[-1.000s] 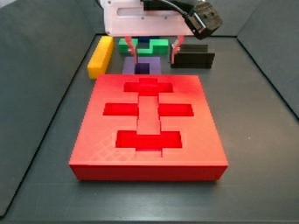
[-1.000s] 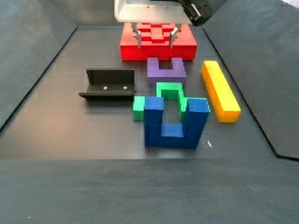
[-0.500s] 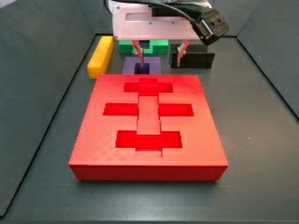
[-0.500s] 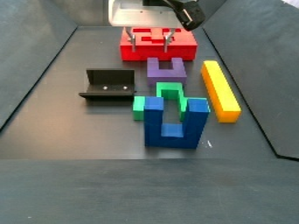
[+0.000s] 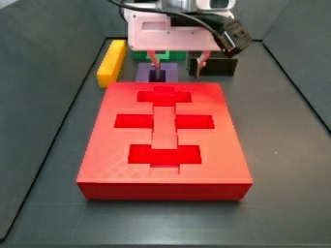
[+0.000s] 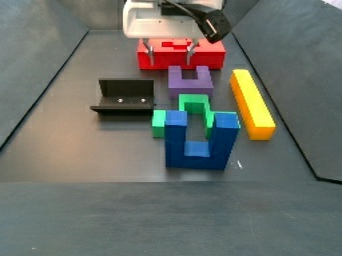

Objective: Pick up the purple object. Move up. Place the purple object on the fixture. Regrasp the purple object. Move to above the board. Insert the purple object.
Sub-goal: Pick up the purple object.

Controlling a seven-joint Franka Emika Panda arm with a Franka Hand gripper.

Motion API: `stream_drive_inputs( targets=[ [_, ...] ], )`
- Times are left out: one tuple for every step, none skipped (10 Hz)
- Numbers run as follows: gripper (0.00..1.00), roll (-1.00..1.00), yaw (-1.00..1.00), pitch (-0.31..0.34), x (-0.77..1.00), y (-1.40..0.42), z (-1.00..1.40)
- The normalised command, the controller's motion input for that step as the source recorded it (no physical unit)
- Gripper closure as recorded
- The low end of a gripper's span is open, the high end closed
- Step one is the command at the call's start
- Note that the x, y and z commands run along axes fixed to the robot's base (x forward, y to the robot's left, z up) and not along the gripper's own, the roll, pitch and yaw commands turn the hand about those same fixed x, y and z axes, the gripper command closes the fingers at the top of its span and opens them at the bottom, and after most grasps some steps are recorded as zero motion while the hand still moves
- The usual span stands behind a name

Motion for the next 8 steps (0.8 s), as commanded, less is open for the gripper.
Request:
stream_drive_inputs(
  targets=[
    [0.0,0.07,0.0,0.044,0.06,0.0,-0.19],
    [0.0,0.07,0.0,0.049,0.08,0.0,-0.18],
    [0.0,0.07,0.0,0.051,0.08,0.0,-0.22],
    [0.0,0.06,0.0,0.039,0.06,0.0,-0.28],
    [0.0,0.04,0.0,0.031,0.05,0.0,-0.29],
    [0.0,0.01,0.0,0.036,0.04,0.0,-0.21],
    [0.0,0.0,-0.02,0.02,0.0,0.0,-0.07],
    [0.0,0.0,-0.1,0.0,-0.11,0.02,0.0]
  ],
)
